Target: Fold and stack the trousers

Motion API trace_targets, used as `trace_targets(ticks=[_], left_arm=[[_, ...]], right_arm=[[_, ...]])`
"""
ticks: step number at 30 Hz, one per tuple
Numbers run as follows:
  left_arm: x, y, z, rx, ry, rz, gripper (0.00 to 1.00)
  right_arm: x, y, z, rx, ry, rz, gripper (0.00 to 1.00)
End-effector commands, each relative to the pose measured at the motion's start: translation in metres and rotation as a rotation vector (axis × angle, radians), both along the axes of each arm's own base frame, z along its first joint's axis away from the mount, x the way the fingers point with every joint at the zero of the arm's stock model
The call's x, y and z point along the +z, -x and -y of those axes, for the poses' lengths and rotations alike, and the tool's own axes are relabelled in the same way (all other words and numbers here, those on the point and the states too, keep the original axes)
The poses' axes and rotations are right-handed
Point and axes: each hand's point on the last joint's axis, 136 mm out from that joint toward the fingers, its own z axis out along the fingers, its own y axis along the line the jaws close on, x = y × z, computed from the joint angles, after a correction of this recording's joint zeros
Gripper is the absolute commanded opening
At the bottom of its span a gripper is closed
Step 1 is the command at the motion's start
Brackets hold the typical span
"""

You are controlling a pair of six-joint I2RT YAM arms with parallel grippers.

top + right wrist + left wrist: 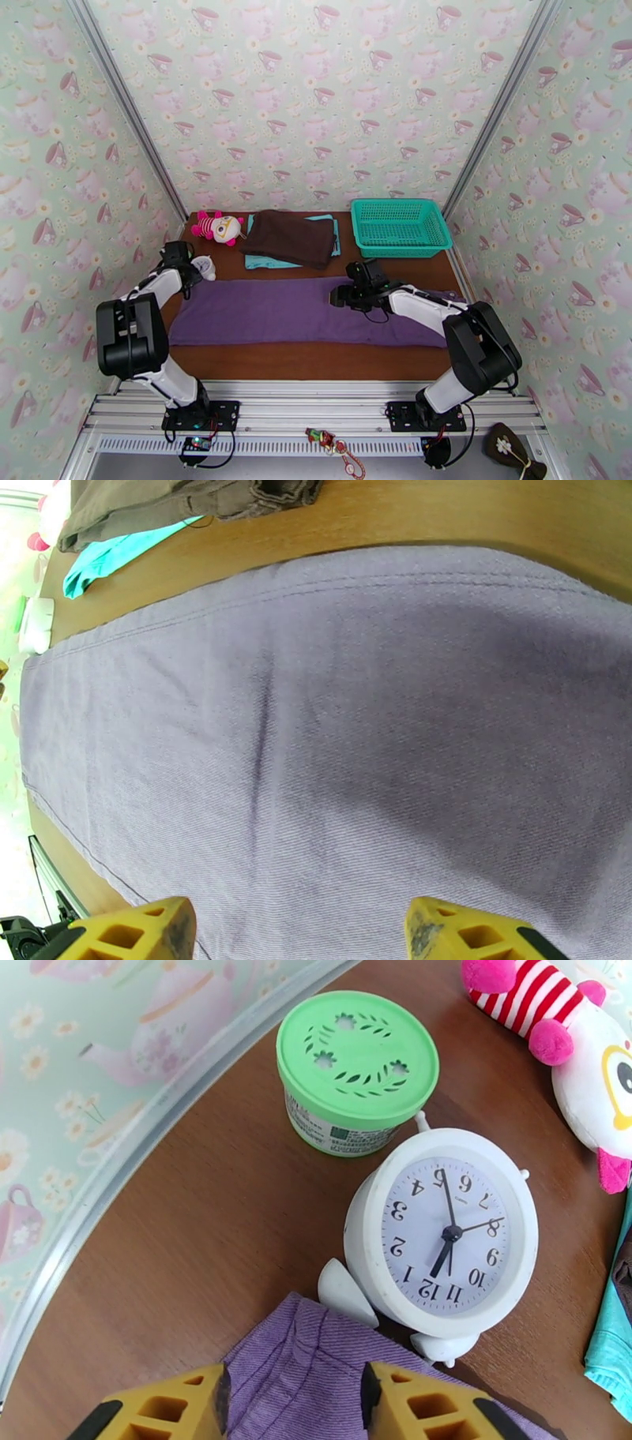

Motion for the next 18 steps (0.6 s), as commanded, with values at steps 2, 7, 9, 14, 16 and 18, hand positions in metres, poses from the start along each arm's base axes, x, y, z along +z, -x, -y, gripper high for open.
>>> trace_targets(ticks=[2, 7, 9, 14, 16, 18], left_arm=[[-0.025, -0.009, 0.016, -0.051, 0.106, 0.003, 0.41], [-0.032, -0.013, 0.014, -0.031, 0.113, -0.005, 0.4], [-0.036, -0.015, 0.013, -0.025, 0.116, -0.003, 0.4], [-0.041, -0.016, 0.012, -0.019, 0.119, -0.017, 0.34], [-0.041, -0.016, 0.012, -0.021, 0.119, -0.02, 0.2], [-0.041, -0.015, 0.013, -0.021, 0.117, -0.018, 0.06]], right_arm=[[0.003, 0.003, -0.009, 0.04, -0.032, 0.01, 0.73], [0.004, 0.005, -0.007, 0.03, -0.03, 0.017, 0.73], [0.003, 0.005, -0.006, 0.029, -0.029, 0.013, 0.73], [0.005, 0.004, -0.008, 0.034, -0.035, 0.012, 0.73], [0.005, 0.004, -0.009, 0.036, -0.037, 0.016, 0.73], [0.005, 0.003, -0.009, 0.038, -0.034, 0.017, 0.73]])
